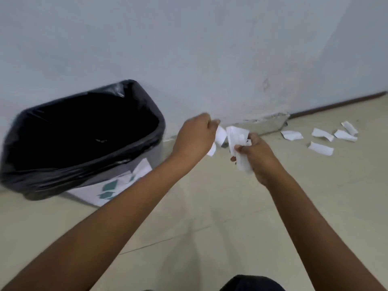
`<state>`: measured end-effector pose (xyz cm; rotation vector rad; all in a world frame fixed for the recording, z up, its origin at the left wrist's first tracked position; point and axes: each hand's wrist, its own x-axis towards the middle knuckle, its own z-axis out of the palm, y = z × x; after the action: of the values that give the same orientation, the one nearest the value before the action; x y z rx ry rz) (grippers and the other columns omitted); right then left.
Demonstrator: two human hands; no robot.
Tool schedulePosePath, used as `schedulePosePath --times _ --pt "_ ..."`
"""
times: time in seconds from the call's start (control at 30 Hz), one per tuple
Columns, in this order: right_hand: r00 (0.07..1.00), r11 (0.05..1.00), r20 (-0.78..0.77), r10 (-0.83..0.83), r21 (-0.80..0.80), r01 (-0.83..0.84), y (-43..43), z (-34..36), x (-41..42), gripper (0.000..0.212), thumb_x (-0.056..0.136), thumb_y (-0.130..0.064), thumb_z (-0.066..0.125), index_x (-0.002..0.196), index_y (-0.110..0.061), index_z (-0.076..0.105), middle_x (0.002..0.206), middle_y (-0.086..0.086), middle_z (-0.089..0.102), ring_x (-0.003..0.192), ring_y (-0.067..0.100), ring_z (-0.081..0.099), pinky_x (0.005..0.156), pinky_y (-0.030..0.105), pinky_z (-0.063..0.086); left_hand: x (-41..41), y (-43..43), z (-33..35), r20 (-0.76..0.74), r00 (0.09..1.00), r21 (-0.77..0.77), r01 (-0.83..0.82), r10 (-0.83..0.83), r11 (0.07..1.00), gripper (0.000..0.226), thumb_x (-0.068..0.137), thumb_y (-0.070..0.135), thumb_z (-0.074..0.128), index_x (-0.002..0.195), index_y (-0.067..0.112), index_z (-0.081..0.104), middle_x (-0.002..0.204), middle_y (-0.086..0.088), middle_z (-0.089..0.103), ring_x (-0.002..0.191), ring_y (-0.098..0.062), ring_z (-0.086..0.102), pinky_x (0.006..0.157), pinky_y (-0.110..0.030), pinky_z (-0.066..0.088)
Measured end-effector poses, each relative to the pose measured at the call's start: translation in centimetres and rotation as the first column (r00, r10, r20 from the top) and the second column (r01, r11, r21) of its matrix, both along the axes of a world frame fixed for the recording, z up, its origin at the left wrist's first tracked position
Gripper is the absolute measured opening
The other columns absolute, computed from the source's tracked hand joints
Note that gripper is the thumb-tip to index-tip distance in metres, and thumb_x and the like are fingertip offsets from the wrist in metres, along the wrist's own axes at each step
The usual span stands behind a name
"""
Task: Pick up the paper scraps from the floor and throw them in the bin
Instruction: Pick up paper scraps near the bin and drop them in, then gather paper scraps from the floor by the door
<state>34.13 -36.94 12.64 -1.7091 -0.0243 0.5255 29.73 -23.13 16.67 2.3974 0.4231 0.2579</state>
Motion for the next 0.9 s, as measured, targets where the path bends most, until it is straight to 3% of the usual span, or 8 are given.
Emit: schedulePosePath --times 0.13,0.2,0.27,0.4,0.53,0.63,0.77,0.9 --pt "0.979 0.973 0.128 0.156 0.15 -0.175 4.9 7.8 -1.0 0.016 0.09 -0.004 0.05 0.102 -0.014 0.045 0.096 0.007 0.059 0.061 0.017 0.062 0.044 0.022 0.048 -2.9 5.3 7.9 0.274 0.946 -0.008 -0.18 0.175 0.984 0.026 0.092 0.021 0.045 0.073 0.004 0.052 0.058 0.003 0.038 0.07 -0.021 0.044 0.058 -0.029 0.023" --pt "0.943 0.946 0.2 0.267 0.134 -0.296 8.7 10.2 -1.7 0.017 0.089 -0.004 0.052 0.103 -0.012 0.047 0.095 0.007 0.06 0.067 0.022 0.065 0.046 0.021 0.05 -4.4 9.1 9.1 0.304 0.914 -0.022 -0.274 0.268 0.961 0.021 0.09 0.02 0.046 0.079 0.003 0.054 0.059 0.004 0.04 0.063 -0.019 0.043 0.056 -0.026 0.029" --pt "0.896 0.927 0.277 0.348 0.041 -0.373 13.3 11.1 -2.4 0.018 0.085 -0.002 0.056 0.098 -0.012 0.049 0.091 0.007 0.057 0.068 0.023 0.061 0.047 0.021 0.05 -5.7 13.1 8.6 0.196 0.92 0.008 -0.348 0.34 0.938 0.023 0.09 0.019 0.045 0.07 0.009 0.047 0.06 0.006 0.04 0.057 -0.013 0.041 0.051 -0.02 0.033" --pt "0.712 0.789 0.354 0.607 -0.375 -0.487 21.1 10.3 -2.8 0.026 0.08 -0.006 0.062 0.104 -0.001 0.056 0.095 0.009 0.055 0.082 0.02 0.048 0.056 0.027 0.036 -6.6 19.1 6.7 -0.175 0.898 0.192 -0.37 0.403 0.909 0.036 0.089 0.015 0.044 0.055 0.014 0.031 0.056 0.0 0.038 0.06 -0.023 0.042 0.05 -0.032 0.027" --pt "0.688 0.65 0.137 0.712 -0.5 -0.573 24.2 9.6 -3.2 0.044 0.081 -0.011 0.066 0.12 0.001 0.051 0.123 0.019 0.057 0.101 0.03 0.057 0.084 0.039 0.049 -7.5 21.5 4.8 -0.387 0.857 0.137 -0.311 0.339 0.941 0.019 0.09 0.013 0.045 0.083 0.004 0.06 0.085 -0.012 0.062 0.075 -0.024 0.056 0.057 -0.03 0.039" --pt "0.752 0.713 0.12 0.649 -0.44 -0.545 24.5 9.9 -2.8 0.032 0.086 -0.001 0.051 0.117 -0.002 0.055 0.123 0.016 0.058 0.106 0.029 0.057 0.086 0.038 0.049 -8.1 21.6 5.4 -0.388 0.866 0.09 -0.305 0.315 0.948 0.027 0.092 0.008 0.04 0.104 0.006 0.064 0.099 -0.01 0.059 0.074 -0.02 0.053 0.064 -0.028 0.039" --pt "0.857 0.825 0.002 0.515 -0.275 -0.495 23.4 12.7 -2.2 0.033 0.087 0.002 0.039 0.106 -0.01 0.063 0.111 0.009 0.062 0.101 0.026 0.061 0.088 0.039 0.052 -8.6 20.5 9.3 -0.364 0.874 0.01 -0.341 0.32 0.94 0.027 0.092 0.007 0.038 0.1 0.008 0.065 0.096 -0.005 0.057 0.062 -0.015 0.05 0.056 -0.026 0.037" --pt "0.908 0.897 -0.143 0.393 -0.157 -0.413 20.9 19.1 -1.9 0.029 0.09 -0.001 0.038 0.094 -0.014 0.063 0.101 0.004 0.063 0.081 0.018 0.061 0.071 0.027 0.05 -8.3 18.6 17.0 -0.355 0.873 -0.184 -0.415 0.334 0.891 0.023 0.093 0.015 0.043 0.099 0.014 0.065 0.103 -0.006 0.067 0.093 -0.024 0.062 0.078 -0.028 0.042"
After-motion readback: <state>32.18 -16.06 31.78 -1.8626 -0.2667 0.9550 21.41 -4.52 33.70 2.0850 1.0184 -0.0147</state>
